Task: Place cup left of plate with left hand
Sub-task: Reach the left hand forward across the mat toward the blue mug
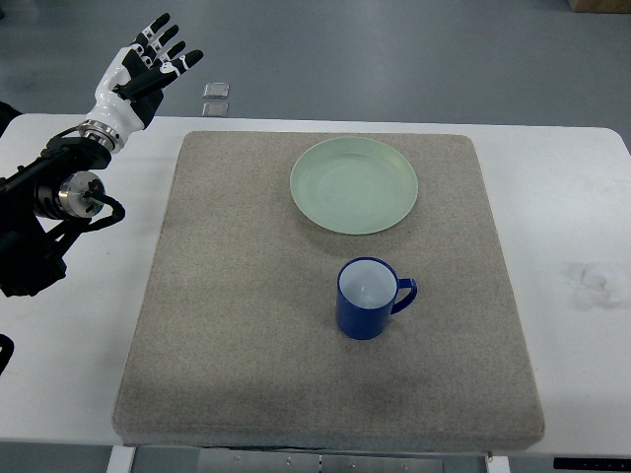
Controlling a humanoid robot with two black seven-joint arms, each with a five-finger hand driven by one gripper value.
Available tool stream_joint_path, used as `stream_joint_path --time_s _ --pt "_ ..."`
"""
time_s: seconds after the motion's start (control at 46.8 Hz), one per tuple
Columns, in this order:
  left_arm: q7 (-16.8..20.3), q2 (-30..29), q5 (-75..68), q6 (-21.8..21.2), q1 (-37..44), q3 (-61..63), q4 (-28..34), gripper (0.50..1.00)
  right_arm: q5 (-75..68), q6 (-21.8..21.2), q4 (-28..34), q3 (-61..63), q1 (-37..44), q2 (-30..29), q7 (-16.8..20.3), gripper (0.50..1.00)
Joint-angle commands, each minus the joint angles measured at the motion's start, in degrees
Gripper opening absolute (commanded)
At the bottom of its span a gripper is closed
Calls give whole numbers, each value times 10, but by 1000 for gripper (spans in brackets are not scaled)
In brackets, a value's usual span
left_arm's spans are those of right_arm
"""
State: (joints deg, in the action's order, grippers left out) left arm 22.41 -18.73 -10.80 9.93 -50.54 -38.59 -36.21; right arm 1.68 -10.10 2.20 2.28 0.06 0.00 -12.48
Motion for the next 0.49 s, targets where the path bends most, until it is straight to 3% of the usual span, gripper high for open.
stream_joint_path --time_s 0.0,0.256,0.47 --pt "0 4 0 0 0 0 0 996 0 0 0 0 -1 0 0 932" --pt "0 4 0 4 1 0 -5 996 0 0 0 0 -1 0 0 932" --pt "-4 1 -11 50 23 6 -40 996 0 1 0 0 0 0 0 932"
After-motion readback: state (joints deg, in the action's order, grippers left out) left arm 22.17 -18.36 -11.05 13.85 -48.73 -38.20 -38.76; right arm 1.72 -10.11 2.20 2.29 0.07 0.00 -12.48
